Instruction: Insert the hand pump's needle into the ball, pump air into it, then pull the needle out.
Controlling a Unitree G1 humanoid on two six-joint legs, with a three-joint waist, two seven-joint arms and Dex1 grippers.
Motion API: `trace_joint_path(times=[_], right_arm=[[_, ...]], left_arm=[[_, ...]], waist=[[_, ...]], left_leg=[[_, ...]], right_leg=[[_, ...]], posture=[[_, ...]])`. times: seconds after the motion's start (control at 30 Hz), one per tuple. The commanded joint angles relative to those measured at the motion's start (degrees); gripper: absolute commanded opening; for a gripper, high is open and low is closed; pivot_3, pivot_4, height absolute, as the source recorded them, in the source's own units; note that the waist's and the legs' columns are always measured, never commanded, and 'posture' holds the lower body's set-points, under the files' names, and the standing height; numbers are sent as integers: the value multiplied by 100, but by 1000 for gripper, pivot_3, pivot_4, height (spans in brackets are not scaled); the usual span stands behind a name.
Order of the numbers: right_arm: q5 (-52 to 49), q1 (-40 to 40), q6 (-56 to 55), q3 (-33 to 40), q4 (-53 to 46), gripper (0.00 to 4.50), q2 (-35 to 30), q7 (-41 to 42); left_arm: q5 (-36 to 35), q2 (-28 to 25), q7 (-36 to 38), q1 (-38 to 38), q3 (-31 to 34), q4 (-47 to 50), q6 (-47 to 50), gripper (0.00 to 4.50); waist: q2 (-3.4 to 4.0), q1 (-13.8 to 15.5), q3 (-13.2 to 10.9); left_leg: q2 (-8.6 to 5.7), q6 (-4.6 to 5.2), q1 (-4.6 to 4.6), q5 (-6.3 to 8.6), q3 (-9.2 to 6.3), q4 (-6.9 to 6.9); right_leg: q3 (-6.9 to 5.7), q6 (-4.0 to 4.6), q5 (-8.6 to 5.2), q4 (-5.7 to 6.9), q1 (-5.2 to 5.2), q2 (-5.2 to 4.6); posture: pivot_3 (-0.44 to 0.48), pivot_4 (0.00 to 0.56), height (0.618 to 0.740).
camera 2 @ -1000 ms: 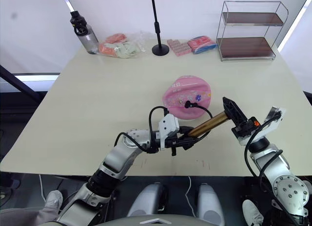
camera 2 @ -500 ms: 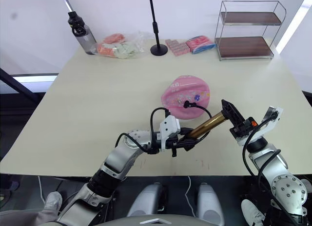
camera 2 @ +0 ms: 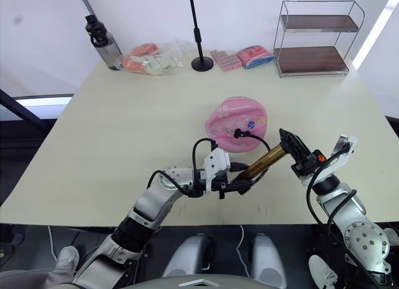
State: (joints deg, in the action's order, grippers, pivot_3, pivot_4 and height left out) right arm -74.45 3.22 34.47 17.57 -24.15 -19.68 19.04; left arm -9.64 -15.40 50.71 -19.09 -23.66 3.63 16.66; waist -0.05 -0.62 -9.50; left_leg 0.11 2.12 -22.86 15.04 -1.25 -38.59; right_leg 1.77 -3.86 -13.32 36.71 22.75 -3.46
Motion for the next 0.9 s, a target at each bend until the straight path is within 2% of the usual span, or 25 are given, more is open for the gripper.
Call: trace_joint_path(times=[0.03, 0.17, 0.27, 0.37, 0.5, 0.63, 0.9], right_arm=[[18, -124, -25, 45, -212, 1749, -131, 212], [160, -230, -46, 47, -274, 1749, -299, 362], [560, -304, -100, -19, -364, 1749, -635, 766], [1177, -299, -312, -155, -495, 1749, -1089, 1510], [1799, -251, -709, -267, -528, 1749, -1368, 2307], [2873, -230, -1603, -554, -386, 1749, -1744, 3419], [3349, -312, -2186, -743, 363, 1749, -1760, 4415]], left_arm=[[-156, -37, 125, -8, 121, 78, -85, 4463], [-236, -156, 341, 11, 161, 117, -120, 4463], [-359, -314, 587, 37, 193, 189, -138, 4463], [-455, -437, 803, 45, 223, 201, -166, 4463], [-526, -545, 1020, 42, 186, 175, -168, 4463], [-538, -637, 1273, -11, 174, 79, -241, 4463], [-392, -720, 1706, -301, -33, -157, -295, 4463]], waist=[[0, 0, 0], [0, -2, 0], [0, -2, 0], [-1, -1, -1], [-3, 0, -2], [-5, 0, -4], [-12, 3, -8]], left_leg=[[0, 0, 0, 0, 0, 1], [0, 0, -2, 0, 1, 3], [0, 0, -2, 0, 2, 3], [0, 0, -2, 0, 3, 6], [0, 0, -2, 0, 1, 8], [0, 0, -2, 0, 4, 7], [0, 0, -2, 0, 3, 7]], right_leg=[[0, -1, 0, 0, 2, 0], [1, 0, 0, 0, 5, 1], [2, 0, 0, 0, 6, 1], [1, 0, 0, -1, 7, 1], [0, -4, 1, -2, 7, 1], [0, -5, 0, -3, 7, 1], [0, -13, 6, -3, 7, 3]], posture=[[0, 150, 740], [0, 150, 740], [0, 150, 740], [0, 150, 740], [0, 150, 740], [0, 150, 740], [0, 150, 740]])
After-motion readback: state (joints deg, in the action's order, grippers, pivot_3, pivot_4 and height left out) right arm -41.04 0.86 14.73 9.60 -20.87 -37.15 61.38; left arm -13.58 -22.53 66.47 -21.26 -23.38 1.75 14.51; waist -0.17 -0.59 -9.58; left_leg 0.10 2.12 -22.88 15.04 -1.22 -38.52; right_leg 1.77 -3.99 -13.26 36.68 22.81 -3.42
